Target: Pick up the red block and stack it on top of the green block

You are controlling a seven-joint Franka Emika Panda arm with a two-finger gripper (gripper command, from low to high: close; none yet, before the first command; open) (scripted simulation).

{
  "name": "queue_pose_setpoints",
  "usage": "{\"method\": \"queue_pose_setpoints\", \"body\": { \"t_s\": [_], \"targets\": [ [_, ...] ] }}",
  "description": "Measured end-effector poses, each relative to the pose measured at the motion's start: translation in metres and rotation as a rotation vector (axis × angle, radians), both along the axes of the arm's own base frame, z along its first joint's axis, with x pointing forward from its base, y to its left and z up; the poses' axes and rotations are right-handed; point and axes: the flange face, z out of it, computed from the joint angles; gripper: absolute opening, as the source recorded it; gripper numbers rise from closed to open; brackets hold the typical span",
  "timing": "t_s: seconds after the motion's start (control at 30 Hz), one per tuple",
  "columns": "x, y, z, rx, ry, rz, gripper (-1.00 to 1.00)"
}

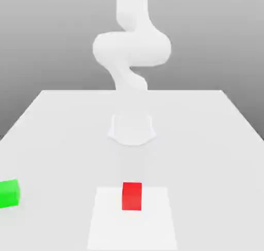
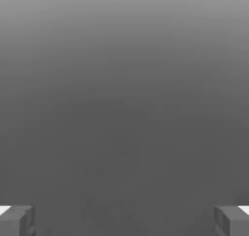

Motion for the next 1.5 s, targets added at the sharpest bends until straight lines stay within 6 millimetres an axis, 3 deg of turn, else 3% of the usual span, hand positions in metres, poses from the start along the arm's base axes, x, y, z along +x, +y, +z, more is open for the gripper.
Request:
{"method": "queue_pose_setpoints", "body": {
  "t_s": [0.13, 0.3, 0.43, 0.57, 0.7, 0.8, 0.83, 1.07, 1.33, 1.4, 1.5],
  "targets": [
    [0.041, 0.000, -0.099, 0.001, 0.152, -0.006, 0.00],
    [0.057, 0.000, -0.224, 0.003, 0.338, -0.012, 0.00],
    [0.044, 0.000, -0.325, 0.006, 0.495, -0.018, 0.00],
    [0.004, 0.000, -0.424, 0.011, 0.667, -0.024, 0.00],
    [-0.010, 0.000, -0.475, 0.013, 0.716, -0.027, 0.00],
    [-0.012, 0.000, -0.503, 0.012, 0.719, -0.026, 0.00],
    [-0.013, 0.000, -0.512, 0.012, 0.720, -0.026, -1.00],
    [-0.013, 0.000, -0.514, 0.012, 0.719, -0.027, -1.00],
    [-0.006, -0.006, -0.453, 0.020, 0.720, -0.040, -1.00],
    [0.005, -0.042, -0.447, 0.057, 0.720, -0.125, -1.00],
    [0.012, -0.111, -0.440, 0.120, 0.716, -0.280, -1.00]
  ]
}}
